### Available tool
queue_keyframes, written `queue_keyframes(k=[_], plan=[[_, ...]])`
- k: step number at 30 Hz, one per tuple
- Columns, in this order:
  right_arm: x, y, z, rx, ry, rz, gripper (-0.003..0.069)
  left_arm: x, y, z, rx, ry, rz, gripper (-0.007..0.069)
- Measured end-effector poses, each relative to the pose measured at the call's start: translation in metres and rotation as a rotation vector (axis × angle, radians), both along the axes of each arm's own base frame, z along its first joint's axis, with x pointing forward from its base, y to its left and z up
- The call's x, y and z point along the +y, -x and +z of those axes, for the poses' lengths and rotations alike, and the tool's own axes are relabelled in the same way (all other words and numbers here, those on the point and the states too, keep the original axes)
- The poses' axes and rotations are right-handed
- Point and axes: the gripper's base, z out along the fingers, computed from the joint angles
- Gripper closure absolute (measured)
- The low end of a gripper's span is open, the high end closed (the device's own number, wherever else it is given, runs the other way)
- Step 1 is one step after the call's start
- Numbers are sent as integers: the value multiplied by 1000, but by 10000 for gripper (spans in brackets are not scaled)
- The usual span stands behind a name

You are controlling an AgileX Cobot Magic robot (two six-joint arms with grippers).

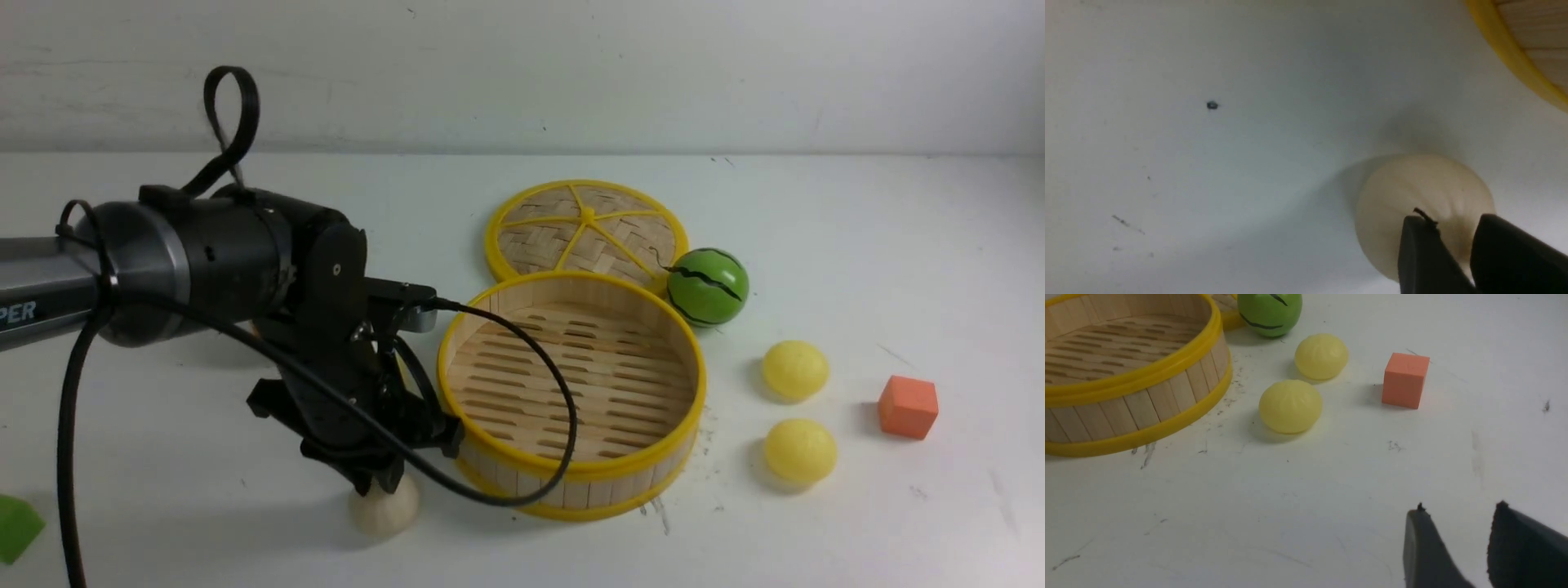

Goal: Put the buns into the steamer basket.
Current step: Use the left arm to grab a steamed stuffed bun, then use the left arm to put the steamed stuffed bun into the steamer

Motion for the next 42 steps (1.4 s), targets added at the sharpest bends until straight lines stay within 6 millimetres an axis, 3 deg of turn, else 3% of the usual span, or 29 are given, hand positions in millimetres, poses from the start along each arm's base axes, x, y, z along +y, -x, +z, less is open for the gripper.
queue_keyframes(k=[11,13,17,22,24,29,32,35,36,39,42], plan=[[0,0,0,0,1,0,418,-2,-5,-12,10,-12,-5,435],[0,0,0,0,1,0,418,-2,-5,-12,15,-11,-4,464],[0,0,0,0,1,0,418,-3,-4,-7,46,-16,-7,631],[0,0,0,0,1,0,418,-3,-4,-1,66,-26,-15,638],[0,0,0,0,1,0,418,-6,0,11,59,-27,-30,638],[0,0,0,0,1,0,418,-34,5,83,-136,54,-124,638],[0,0,0,0,1,0,418,-50,-11,107,-228,98,-161,638],[0,0,0,0,1,0,418,-65,-40,99,-249,90,-169,638],[0,0,0,0,1,0,418,-64,-40,102,-258,93,-168,638],[0,0,0,0,1,0,418,-80,-75,73,-252,37,-179,638],[0,0,0,0,1,0,418,-88,-96,48,-247,-15,-189,638]])
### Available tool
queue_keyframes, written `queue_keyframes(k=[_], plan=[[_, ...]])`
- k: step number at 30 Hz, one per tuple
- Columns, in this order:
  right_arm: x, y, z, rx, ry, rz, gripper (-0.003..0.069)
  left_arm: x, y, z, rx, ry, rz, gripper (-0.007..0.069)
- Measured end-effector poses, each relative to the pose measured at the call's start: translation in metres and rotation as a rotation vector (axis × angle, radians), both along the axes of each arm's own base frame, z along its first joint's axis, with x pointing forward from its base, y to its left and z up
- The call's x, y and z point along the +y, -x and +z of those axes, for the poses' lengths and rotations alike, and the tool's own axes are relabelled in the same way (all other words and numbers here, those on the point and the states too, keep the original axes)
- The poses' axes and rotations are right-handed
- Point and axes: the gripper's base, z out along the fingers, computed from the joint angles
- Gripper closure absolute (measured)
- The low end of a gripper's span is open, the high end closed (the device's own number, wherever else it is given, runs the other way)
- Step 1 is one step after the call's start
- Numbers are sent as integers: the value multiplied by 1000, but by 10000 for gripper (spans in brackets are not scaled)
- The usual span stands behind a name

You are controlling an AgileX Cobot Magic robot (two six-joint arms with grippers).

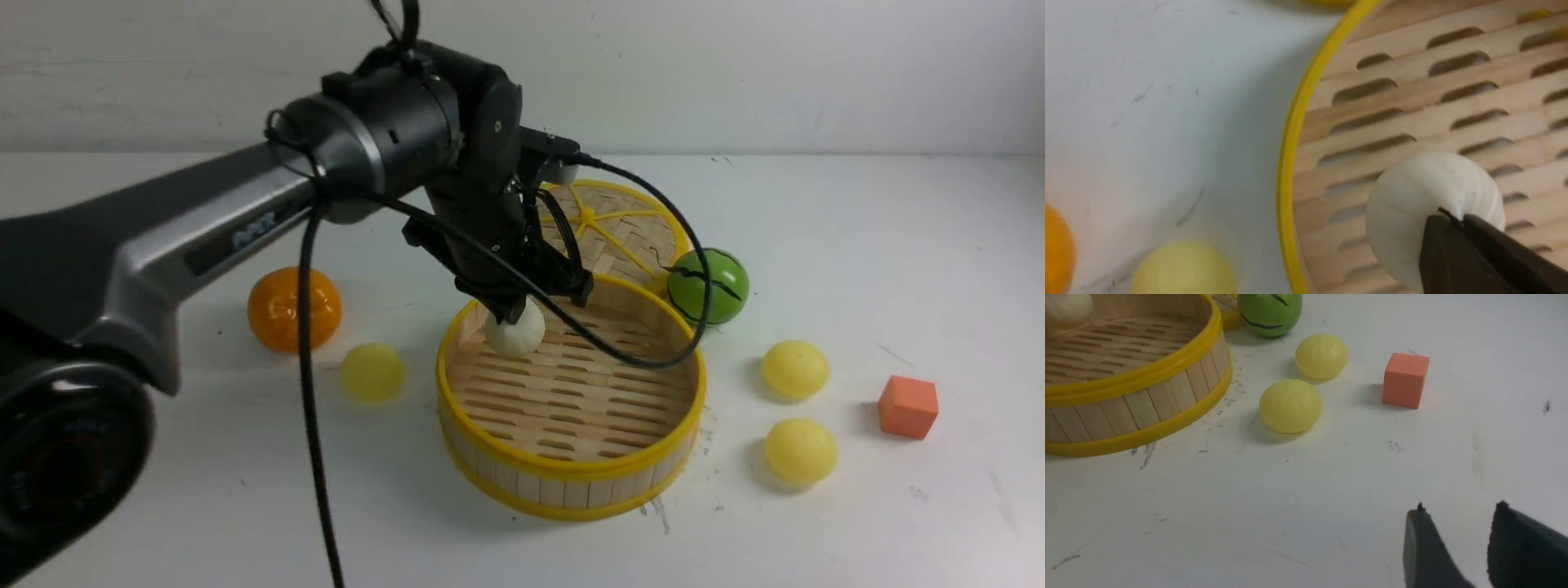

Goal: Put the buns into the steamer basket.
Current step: Use the left arm to put the steamed stuffed bun into the steamer

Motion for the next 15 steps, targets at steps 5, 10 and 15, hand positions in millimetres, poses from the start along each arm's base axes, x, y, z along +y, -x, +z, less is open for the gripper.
queue_keyframes(k=[5,10,15], plan=[[0,0,0,0,0,0,418,-5,-14,-23,35,-51,3,589],[0,0,0,0,0,0,418,-4,-12,-18,48,-54,6,410],[0,0,0,0,-1,0,418,9,10,31,65,-59,15,279]])
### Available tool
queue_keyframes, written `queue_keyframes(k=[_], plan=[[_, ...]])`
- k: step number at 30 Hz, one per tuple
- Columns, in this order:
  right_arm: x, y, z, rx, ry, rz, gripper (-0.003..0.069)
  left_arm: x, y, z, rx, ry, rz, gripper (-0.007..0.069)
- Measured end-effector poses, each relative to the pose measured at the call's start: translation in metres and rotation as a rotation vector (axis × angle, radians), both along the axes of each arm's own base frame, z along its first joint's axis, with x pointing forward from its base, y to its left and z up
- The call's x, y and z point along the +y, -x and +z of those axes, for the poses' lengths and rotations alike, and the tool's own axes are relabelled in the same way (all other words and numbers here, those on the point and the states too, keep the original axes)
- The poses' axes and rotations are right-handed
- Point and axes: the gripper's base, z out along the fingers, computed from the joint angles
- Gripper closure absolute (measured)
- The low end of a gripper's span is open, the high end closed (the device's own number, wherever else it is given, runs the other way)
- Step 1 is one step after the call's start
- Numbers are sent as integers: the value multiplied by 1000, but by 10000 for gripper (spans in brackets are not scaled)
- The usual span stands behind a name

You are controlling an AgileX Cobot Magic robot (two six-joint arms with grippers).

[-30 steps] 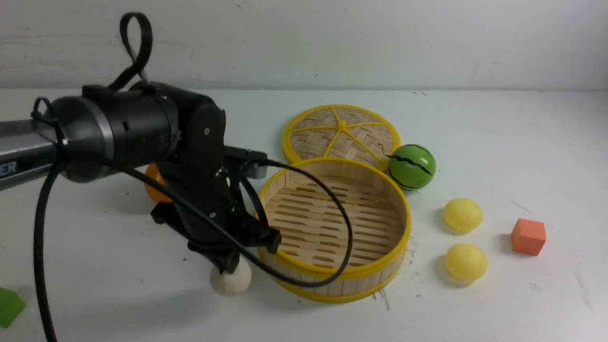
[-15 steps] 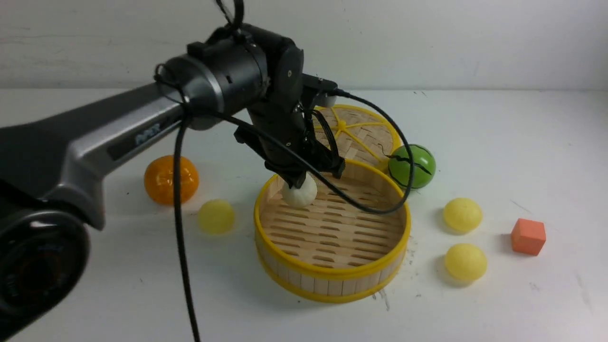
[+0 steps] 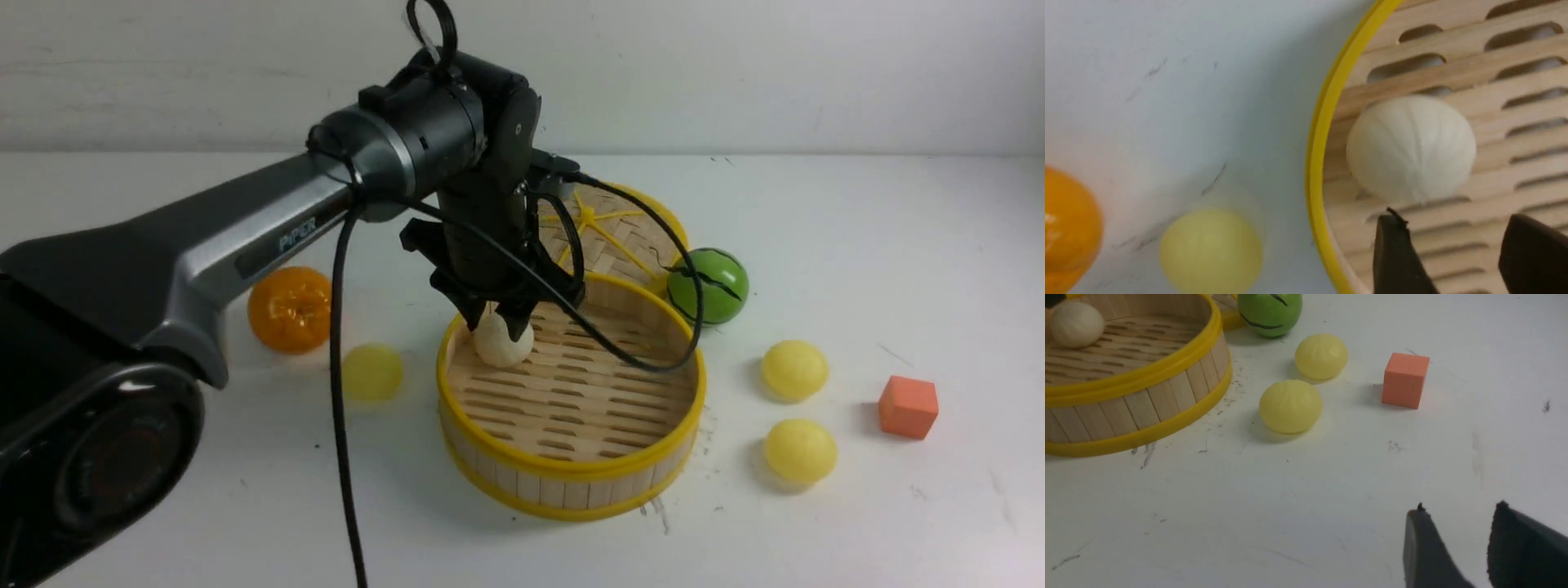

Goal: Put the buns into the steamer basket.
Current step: Use the left arm to grab a steamed stuffed bun

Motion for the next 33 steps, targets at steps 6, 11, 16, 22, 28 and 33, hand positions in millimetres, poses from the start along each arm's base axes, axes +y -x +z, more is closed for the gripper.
queue_keyframes(k=[6,11,16,22,28,33], plan=[[0,0,0,0,0,0,418,47,27,55,-39,30,52,512],[0,0,0,-1,0,0,418,82,24,18,90,10,133,638],[0,0,0,-1,0,0,418,99,7,-23,115,30,191,627],[0,0,0,-1,0,0,418,101,-5,-38,75,44,198,549],[0,0,0,-1,0,0,418,100,-14,-60,86,12,193,445],[0,0,0,-1,0,0,418,98,-19,-72,79,10,190,387]])
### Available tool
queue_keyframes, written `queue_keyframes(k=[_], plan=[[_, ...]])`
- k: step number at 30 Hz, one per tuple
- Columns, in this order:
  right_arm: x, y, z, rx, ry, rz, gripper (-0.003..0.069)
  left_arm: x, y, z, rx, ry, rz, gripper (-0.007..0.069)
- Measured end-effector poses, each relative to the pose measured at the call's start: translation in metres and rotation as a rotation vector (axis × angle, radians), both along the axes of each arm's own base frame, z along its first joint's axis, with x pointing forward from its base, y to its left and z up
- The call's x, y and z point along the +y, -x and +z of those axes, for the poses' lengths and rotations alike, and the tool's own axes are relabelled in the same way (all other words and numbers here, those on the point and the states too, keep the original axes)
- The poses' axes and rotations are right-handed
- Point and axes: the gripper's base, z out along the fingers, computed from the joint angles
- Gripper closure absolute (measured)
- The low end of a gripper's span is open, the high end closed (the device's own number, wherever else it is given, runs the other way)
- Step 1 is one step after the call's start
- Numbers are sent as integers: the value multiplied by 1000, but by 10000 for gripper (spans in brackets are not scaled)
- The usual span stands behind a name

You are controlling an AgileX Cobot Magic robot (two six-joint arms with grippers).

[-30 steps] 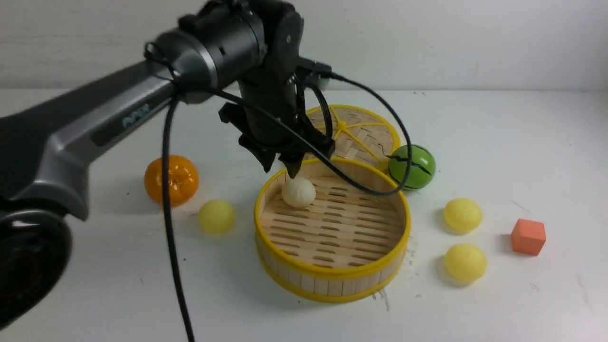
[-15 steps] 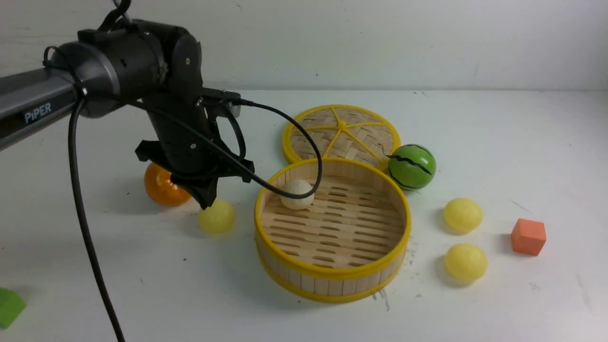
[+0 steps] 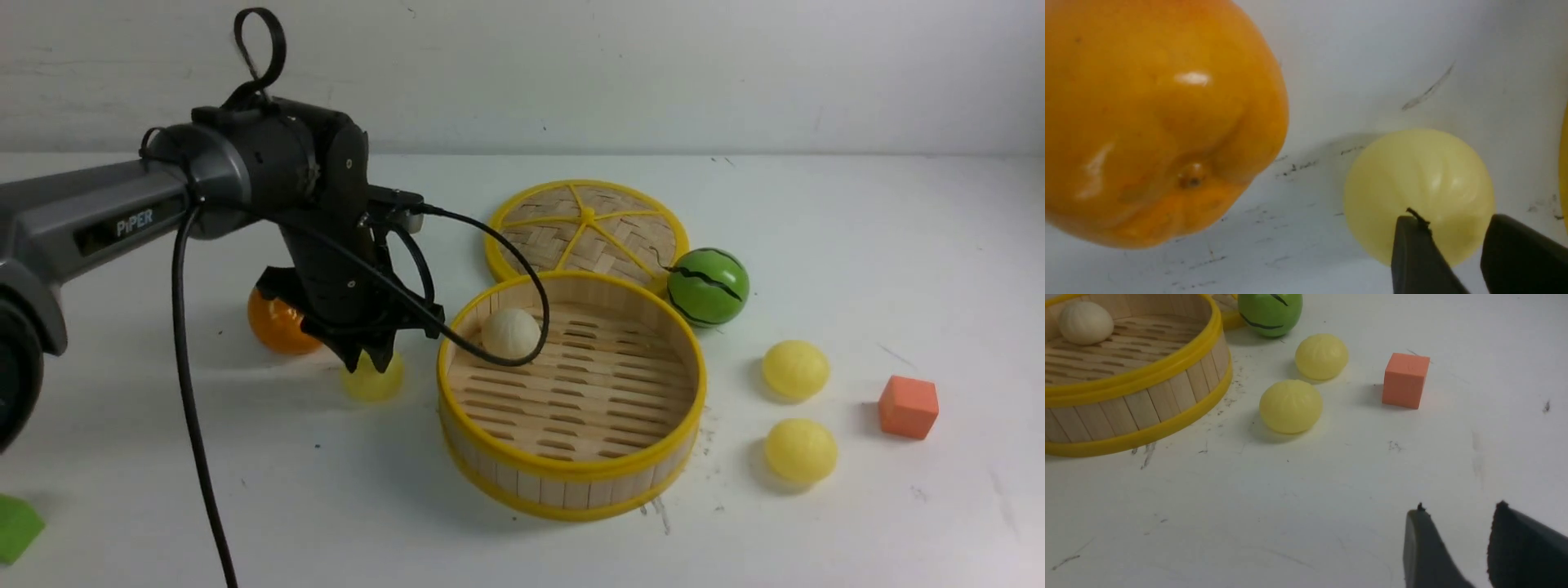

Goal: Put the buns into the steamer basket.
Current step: Use the left arm to grab a steamed stuffed bun

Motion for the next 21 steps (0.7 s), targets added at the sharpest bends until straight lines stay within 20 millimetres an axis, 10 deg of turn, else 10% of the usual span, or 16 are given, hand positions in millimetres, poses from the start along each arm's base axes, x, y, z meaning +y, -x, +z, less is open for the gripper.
queue_keyframes(k=[13,21], plan=[[0,0,0,0,0,0,418,-1,-5,-12,-9,-7,-5,431],[0,0,0,0,1,0,418,2,-3,-7,-6,-36,-12,638]])
